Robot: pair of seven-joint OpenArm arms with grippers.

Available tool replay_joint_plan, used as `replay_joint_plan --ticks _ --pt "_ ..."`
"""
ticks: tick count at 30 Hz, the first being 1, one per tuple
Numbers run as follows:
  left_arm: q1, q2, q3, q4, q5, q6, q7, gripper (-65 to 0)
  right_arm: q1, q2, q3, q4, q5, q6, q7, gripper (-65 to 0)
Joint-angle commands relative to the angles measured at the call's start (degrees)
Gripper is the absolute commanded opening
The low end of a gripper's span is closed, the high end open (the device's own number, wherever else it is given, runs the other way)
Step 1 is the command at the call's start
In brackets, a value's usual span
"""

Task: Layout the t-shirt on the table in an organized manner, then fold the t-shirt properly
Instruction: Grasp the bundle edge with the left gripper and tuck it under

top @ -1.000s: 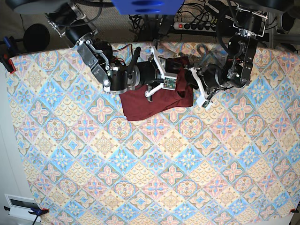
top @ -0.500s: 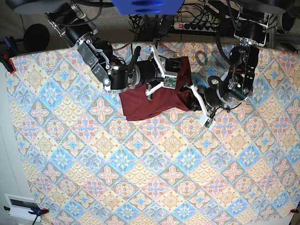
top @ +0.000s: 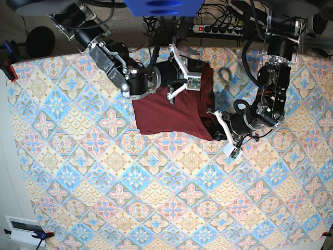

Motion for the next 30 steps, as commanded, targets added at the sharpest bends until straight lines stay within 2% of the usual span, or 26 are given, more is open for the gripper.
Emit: replay_joint_plan --ticks 1,9,15,18,22,24,28,30 --pt "-0.87 -0.52 -0.05 0.71 0.84 -0.19 -1.04 -64.8 0.84 -0.14 -0.42 0.27 0.97 0.12 1.16 -55.6" --pt "-0.69 -1.93 15.16 0.62 15.61 -0.28 -0.78 -64.8 0.84 -0.14 -1.21 -0.25 0.88 0.12 1.25 -55.6" --pt "-0.87 -1.84 16.04 0.71 24.40 -0.19 -1.04 -64.8 0.84 1.00 -1.12 0.19 0.88 0.12 1.42 -55.6" --pt "-0.96 -1.75 15.95 1.14 28.62 -0.10 -1.22 -64.8 0.49 1.62 1.95 1.68 0.88 0.12 1.42 -55.6" --pt "-0.78 -1.40 15.95 1.14 29.32 -0.01 -2.10 -64.7 0.66 1.79 4.24 2.91 0.88 0.12 1.25 -55.6" --pt "-0.78 -1.31 15.95 0.97 28.88 -0.01 0.63 -62.6 0.75 1.79 4.59 2.74 0.88 0.12 1.25 -55.6" --pt "-0.78 -1.40 15.34 1.23 23.52 -0.01 2.65 -51.0 0.75 2.23 4.68 2.65 0.88 0.12 1.25 -55.6" --pt "-0.52 -1.40 12.17 1.23 21.94 -0.01 2.91 -43.2 0.75 2.32 4.68 2.65 0.88 0.12 1.33 -55.6"
